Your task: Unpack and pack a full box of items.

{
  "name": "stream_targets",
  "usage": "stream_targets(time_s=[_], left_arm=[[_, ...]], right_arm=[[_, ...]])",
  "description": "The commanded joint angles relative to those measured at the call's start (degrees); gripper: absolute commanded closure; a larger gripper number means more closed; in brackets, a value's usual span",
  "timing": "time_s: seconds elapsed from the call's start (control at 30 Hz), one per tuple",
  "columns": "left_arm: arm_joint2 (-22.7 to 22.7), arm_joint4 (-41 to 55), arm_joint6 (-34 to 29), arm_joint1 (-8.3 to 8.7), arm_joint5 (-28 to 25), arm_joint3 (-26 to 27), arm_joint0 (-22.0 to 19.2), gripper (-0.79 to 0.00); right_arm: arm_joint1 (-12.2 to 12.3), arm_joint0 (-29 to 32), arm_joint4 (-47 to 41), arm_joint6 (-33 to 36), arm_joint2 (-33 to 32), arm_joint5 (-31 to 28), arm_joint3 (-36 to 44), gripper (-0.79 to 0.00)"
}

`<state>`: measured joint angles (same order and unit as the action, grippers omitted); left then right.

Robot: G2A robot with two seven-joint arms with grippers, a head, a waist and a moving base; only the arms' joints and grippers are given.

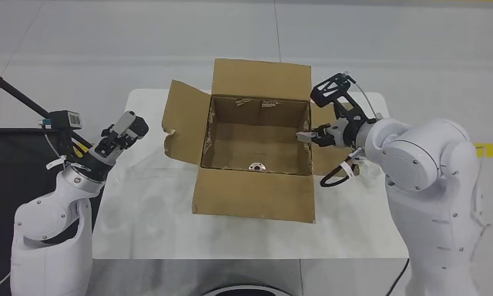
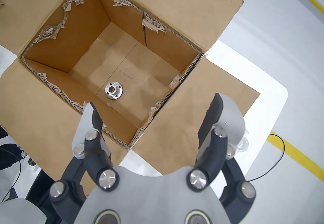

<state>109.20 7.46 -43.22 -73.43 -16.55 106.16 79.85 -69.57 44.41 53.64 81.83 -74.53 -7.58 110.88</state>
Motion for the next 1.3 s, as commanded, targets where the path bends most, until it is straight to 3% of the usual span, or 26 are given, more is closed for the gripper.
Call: stream_targets(time_s=[0.0,0.3,0.4,0.6,0.83,1.1,1.2,1.27], left_arm=[[0.0,0.0,0.0,0.0,0.0,0.0,0.0,-0.785],[0.0,0.0,0.0,0.0,0.0,0.0,0.0,-0.785],[-0.17,-0.17,0.55,0.03,0.36,0.03,-0.06,-0.785],[-0.25,-1.55,1.05,0.8,2.64,-3.11,-4.1,-0.785],[-0.78,-2.71,1.45,1.7,4.1,-9.49,-9.4,-0.785],[-0.78,-2.71,1.45,1.7,4.1,-9.49,-9.4,-0.785],[-0.78,-2.71,1.45,1.7,4.1,-9.49,-9.4,-0.785],[-0.78,-2.71,1.45,1.7,4.1,-9.49,-9.4,-0.785]], right_arm=[[0.0,-0.01,0.0,0.0,0.01,0.0,0.0,-0.785],[-0.01,0.16,-0.12,-0.51,0.13,-0.04,0.04,-0.785],[-0.23,-0.37,0.72,-2.16,3.07,0.4,-0.51,-0.785],[-1.91,-8.78,0.58,-1.34,13.02,3.53,-6.52,-0.785],[-5.68,-21.91,-4.6,0.1,24.98,7.51,-20.83,-0.785],[-10.3,-30.28,-11.86,0.27,34.65,9.24,-36.0,-0.785],[-11.84,-31.81,-13.93,-1.72,36.81,9.39,-41.12,0.0],[-12.8,-32.59,-15.65,-2.67,38.01,8.41,-44.35,0.0]])
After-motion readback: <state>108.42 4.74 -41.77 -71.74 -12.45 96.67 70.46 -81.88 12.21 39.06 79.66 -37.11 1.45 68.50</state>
